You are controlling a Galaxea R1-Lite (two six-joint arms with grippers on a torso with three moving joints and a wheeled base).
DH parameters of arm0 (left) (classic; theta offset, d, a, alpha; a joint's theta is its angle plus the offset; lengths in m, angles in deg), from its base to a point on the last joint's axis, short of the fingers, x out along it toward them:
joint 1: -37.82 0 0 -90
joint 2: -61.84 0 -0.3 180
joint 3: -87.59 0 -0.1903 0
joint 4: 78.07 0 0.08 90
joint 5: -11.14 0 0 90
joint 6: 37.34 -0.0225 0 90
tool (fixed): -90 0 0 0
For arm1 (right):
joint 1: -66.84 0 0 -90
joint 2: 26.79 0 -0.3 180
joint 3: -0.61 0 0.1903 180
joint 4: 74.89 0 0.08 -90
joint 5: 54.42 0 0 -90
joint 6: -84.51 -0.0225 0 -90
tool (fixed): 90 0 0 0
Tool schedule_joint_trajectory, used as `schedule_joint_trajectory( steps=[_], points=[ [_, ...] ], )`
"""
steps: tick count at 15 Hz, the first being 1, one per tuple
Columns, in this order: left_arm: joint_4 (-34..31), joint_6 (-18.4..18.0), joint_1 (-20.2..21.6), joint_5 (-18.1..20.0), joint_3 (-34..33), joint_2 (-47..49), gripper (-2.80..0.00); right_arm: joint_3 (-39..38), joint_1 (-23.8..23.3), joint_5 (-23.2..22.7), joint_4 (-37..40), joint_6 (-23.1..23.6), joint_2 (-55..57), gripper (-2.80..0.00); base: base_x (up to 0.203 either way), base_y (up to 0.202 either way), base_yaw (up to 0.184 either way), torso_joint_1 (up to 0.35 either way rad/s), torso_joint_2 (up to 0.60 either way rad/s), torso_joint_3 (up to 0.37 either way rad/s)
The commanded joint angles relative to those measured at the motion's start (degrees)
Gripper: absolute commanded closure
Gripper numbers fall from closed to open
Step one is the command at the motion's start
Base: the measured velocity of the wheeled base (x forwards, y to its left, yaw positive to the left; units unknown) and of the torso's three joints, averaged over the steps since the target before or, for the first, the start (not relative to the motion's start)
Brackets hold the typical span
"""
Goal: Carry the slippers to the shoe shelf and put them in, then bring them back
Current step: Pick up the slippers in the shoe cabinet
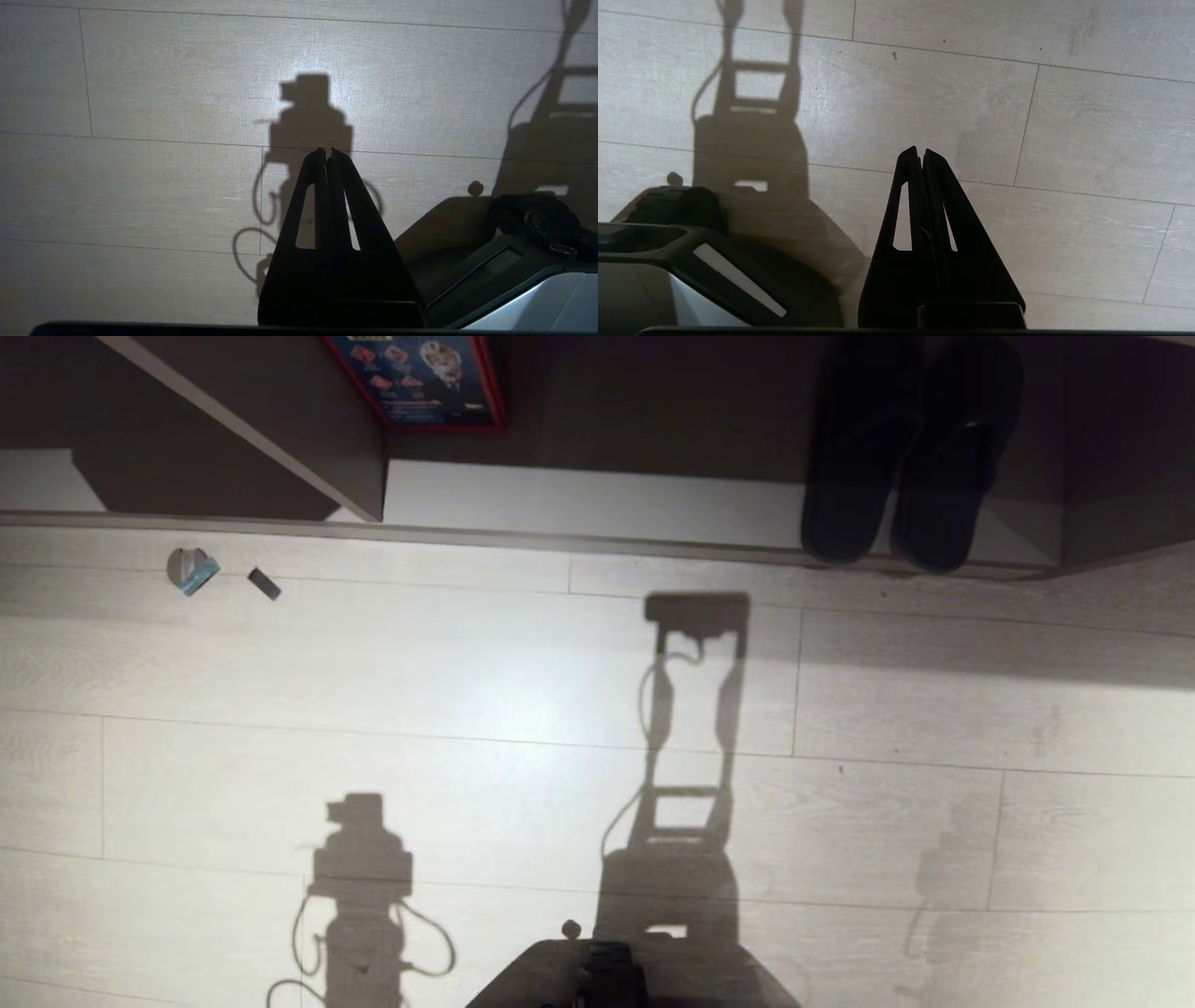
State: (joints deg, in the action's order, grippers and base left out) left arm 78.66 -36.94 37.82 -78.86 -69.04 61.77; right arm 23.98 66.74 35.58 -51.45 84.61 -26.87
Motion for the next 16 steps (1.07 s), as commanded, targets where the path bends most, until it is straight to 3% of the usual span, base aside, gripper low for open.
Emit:
schedule_joint_trajectory(
  steps=[1, 8, 10, 16],
  points=[
    [0.0, 0.0, 0.0, 0.0, 0.0, 0.0, 0.0, 0.0, 0.0, 0.0, 0.0, 0.0, 0.1, 0.0, 0.0, 0.0, 0.0, 0.005, 0.0, -0.198],
    [0.0, -0.1, 0.0, 0.0, 0.0, 0.0, 0.0, 0.4, 0.0, 0.0, 0.1, 0.5, 0.1, 0.0, 0.0, 0.0, 0.0, 0.004, 0.0, -0.199],
    [0.0, -0.4, 0.0, 0.0, 0.0, 0.0, 0.0, 5.6, 0.0, -0.3, 0.2, -0.7, 3.3, 0.0, 0.0, 0.0, 0.0, 0.001, 0.0, -0.163],
    [0.0, -0.3, 0.0, 0.0, 0.0, 0.0, 0.0, 27.1, 0.0, -0.9, -5.2, -1.2, 40.0, 0.0, 0.0, 0.0, 0.0, 0.002, 0.0, -0.017]
  ],
)
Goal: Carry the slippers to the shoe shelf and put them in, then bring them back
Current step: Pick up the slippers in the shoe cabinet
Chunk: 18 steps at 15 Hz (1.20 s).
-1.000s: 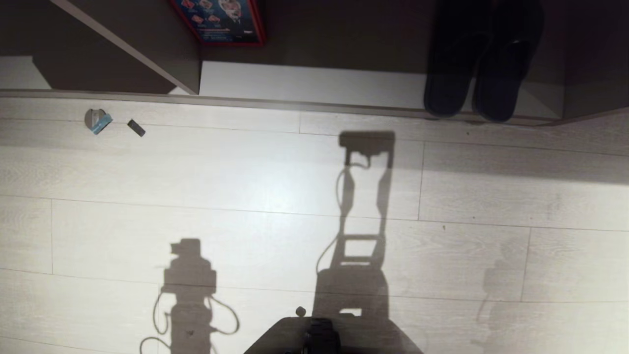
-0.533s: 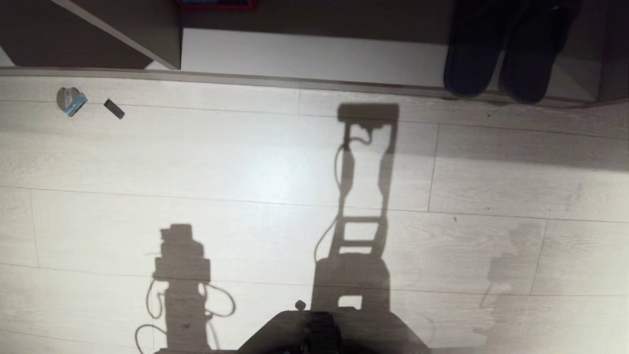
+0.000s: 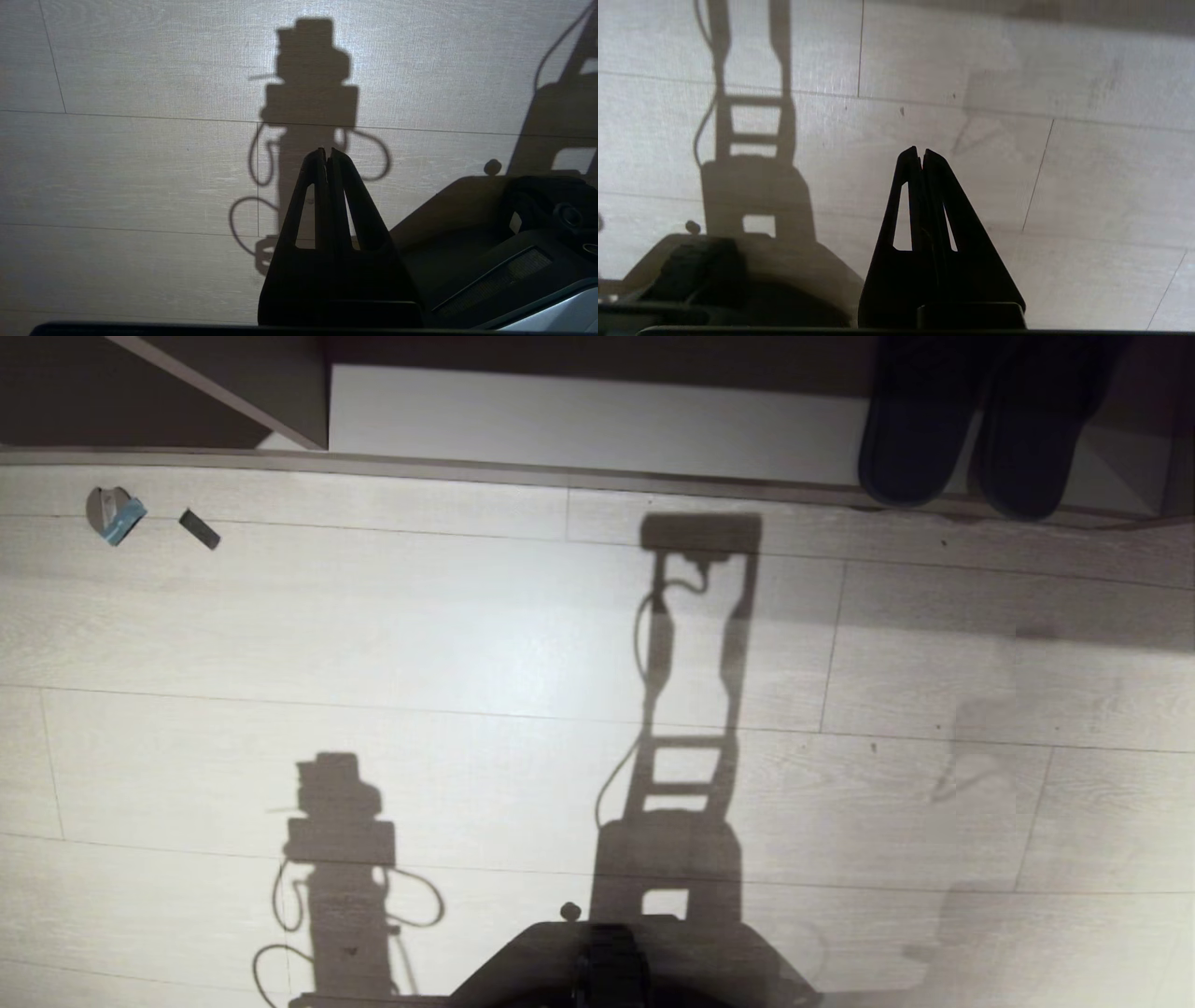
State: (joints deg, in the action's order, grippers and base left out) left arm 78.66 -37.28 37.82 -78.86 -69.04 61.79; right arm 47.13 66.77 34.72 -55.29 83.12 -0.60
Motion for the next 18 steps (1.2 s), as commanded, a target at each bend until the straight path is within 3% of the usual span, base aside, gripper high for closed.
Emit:
schedule_joint_trajectory(
  steps=[1, 6, 7, 10, 12, 14, 18],
  points=[
    [0.0, 0.0, 0.0, 0.0, 0.0, 0.0, 0.0, 7.0, 0.0, -0.2, -5.2, 1.4, 20.7, 0.0, 0.0, 0.0, 0.0, 0.0, 0.0, 0.0],
    [0.0, 0.0, 0.0, 0.0, 0.0, 0.0, 0.0, 26.8, 0.0, -1.8, -27.3, 10.3, 45.4, 0.0, 0.0, 0.0, 0.0, 0.0, 0.0, 0.0],
    [0.0, 0.0, 0.0, 0.0, 0.0, 0.0, 0.0, 29.5, 0.0, -2.0, -30.1, 11.0, 48.2, -2.8, 0.0, 0.0, 0.0, 0.0, 0.0, 0.0],
    [0.0, 0.0, 0.0, 0.0, 0.0, 0.0, 0.0, 34.7, 0.1, -1.6, -42.9, 12.5, 55.4, -2.8, 0.0, 0.0, 0.0, 0.0, 0.0, 0.0],
    [0.0, 0.0, 0.0, 0.0, 0.0, 0.0, 0.0, 37.8, 0.1, -1.0, -43.8, 12.5, 59.1, -2.8, 0.0, 0.0, 0.0, 0.0, 0.0, 0.0],
    [0.0, 0.0, 0.0, 0.0, 0.0, 0.0, 0.0, 41.6, 0.6, 3.4, -45.3, 12.3, 63.0, -2.8, 0.0, 0.0, 0.0, 0.0, 0.0, 0.0],
    [0.0, 0.0, 0.0, 0.0, 0.0, 0.0, 0.0, 47.9, 2.6, 7.0, -46.4, 7.4, 69.5, -2.8, 0.0, 0.0, 0.0, 0.0, 0.0, 0.0]
  ],
)
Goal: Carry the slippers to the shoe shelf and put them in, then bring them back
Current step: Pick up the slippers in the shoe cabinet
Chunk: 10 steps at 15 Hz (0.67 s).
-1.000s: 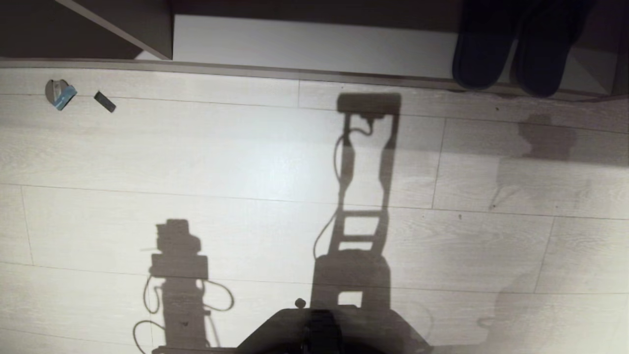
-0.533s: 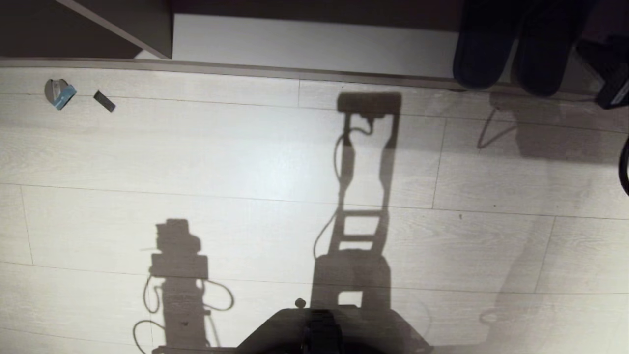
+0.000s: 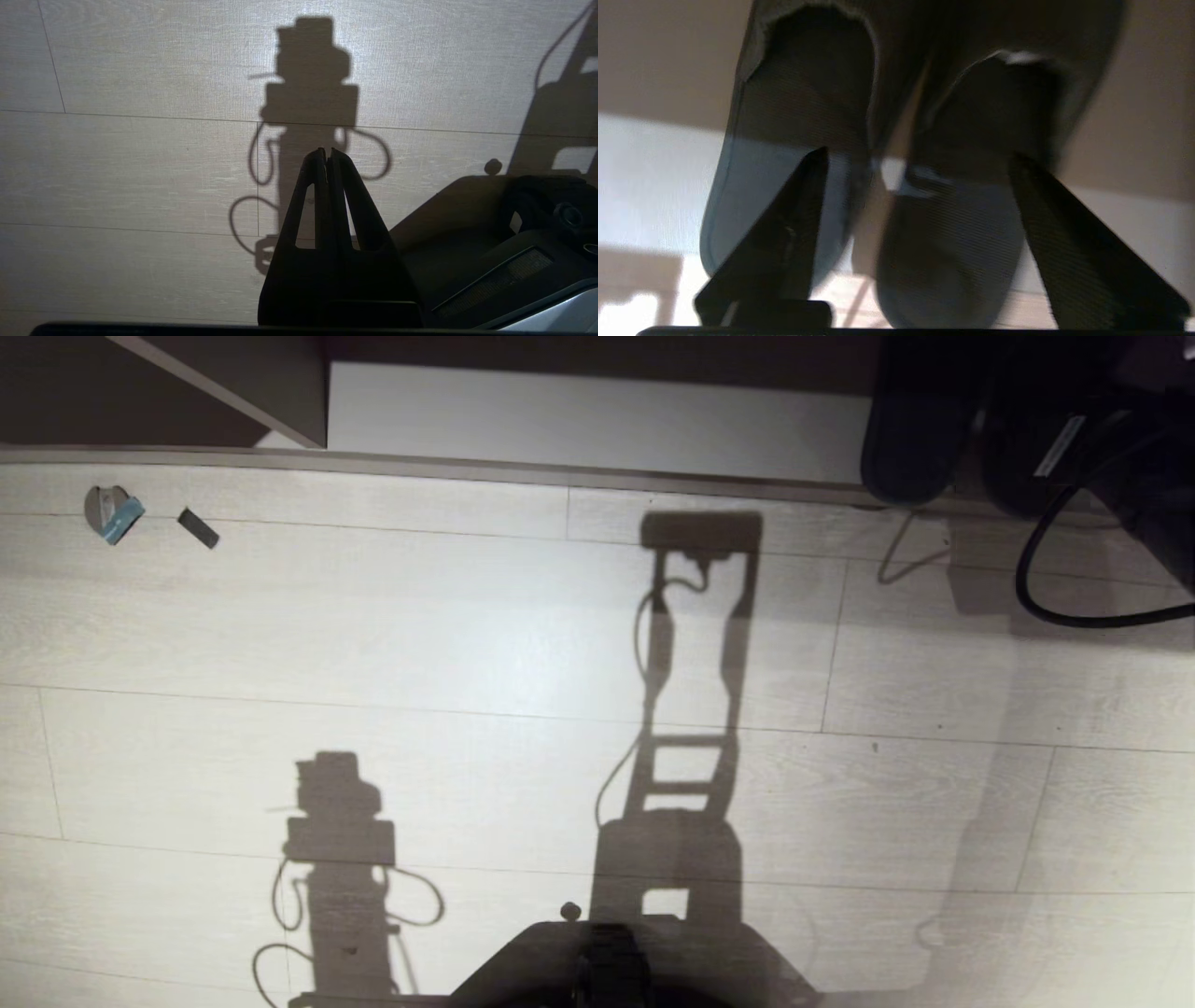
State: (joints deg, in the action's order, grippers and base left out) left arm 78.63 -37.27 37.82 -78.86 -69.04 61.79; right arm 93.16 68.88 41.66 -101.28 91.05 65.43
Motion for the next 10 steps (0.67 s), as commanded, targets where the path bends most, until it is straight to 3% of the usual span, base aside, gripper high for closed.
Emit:
schedule_joint_trajectory(
  steps=[1, 5, 10],
  points=[
    [0.0, 0.0, 0.0, 0.0, 0.0, 0.0, 0.0, 3.4, 0.7, 0.1, -0.4, -1.4, 4.3, -2.8, 0.0, 0.0, 0.0, 0.0, 0.0, 0.0],
    [0.0, 0.0, 0.0, 0.0, 0.0, 0.0, 0.0, 10.8, 1.0, 1.3, -5.6, -2.1, 9.5, -2.8, 0.0, 0.0, 0.0, 0.0, 0.0, 0.0],
    [0.0, 0.0, 0.0, 0.0, 0.0, 0.0, 0.0, 19.8, 1.0, 1.5, -5.9, -1.8, 14.6, -2.8, 0.0, 0.0, 0.0, 0.0, 0.0, 0.0]
  ],
)
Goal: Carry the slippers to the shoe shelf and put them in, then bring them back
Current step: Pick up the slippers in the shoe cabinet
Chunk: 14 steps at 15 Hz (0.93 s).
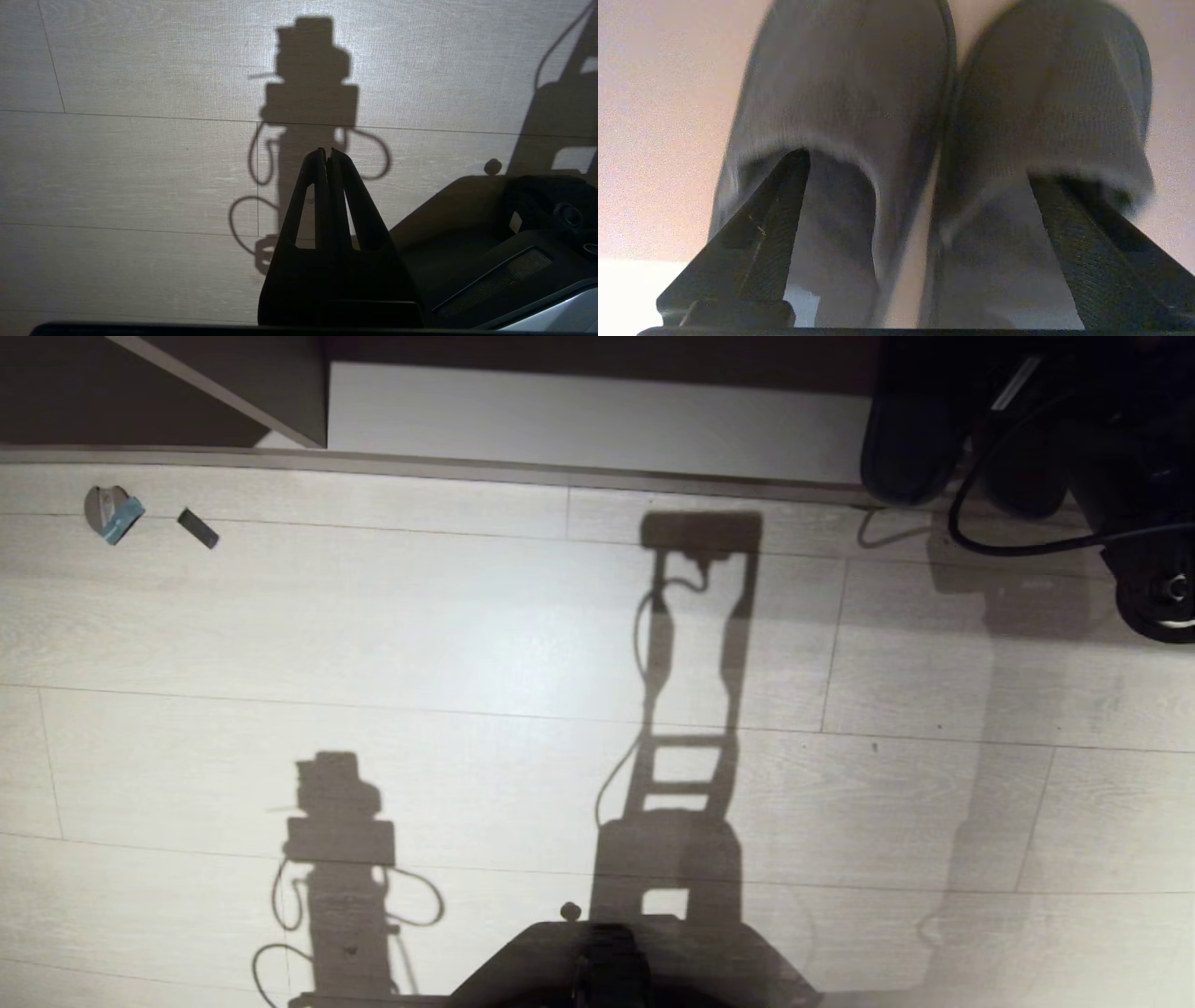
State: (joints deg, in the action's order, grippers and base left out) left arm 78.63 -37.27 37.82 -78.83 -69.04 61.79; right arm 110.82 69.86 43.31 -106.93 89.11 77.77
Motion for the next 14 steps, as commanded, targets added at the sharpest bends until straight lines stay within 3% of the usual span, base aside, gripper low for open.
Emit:
schedule_joint_trajectory(
  steps=[1, 12, 13, 14],
  points=[
    [0.0, 0.0, 0.0, 0.0, 0.0, 0.0, 0.0, 3.8, 0.0, -0.5, -0.2, 0.1, 3.7, -2.8, 0.0, 0.0, 0.0, 0.0, 0.0, 0.0],
    [0.0, 0.1, 0.0, 0.0, 0.0, 0.0, 0.0, 17.9, -0.1, -2.1, 1.8, 0.5, 12.0, -2.8, 0.0, 0.0, 0.0, 0.0, 0.0, 0.0],
    [0.0, 0.1, 0.0, 0.0, 0.0, 0.0, 0.0, 18.9, -0.1, -2.2, 2.1, 0.5, 12.3, 0.0, 0.0, 0.0, 0.0, 0.0, 0.0, 0.0],
    [0.0, 0.1, 0.0, 0.0, 0.0, 0.0, 0.0, 20.1, -0.1, -2.2, 2.3, 0.5, 12.7, 0.0, 0.0, 0.0, 0.0, 0.0, 0.0, 0.0]
  ],
)
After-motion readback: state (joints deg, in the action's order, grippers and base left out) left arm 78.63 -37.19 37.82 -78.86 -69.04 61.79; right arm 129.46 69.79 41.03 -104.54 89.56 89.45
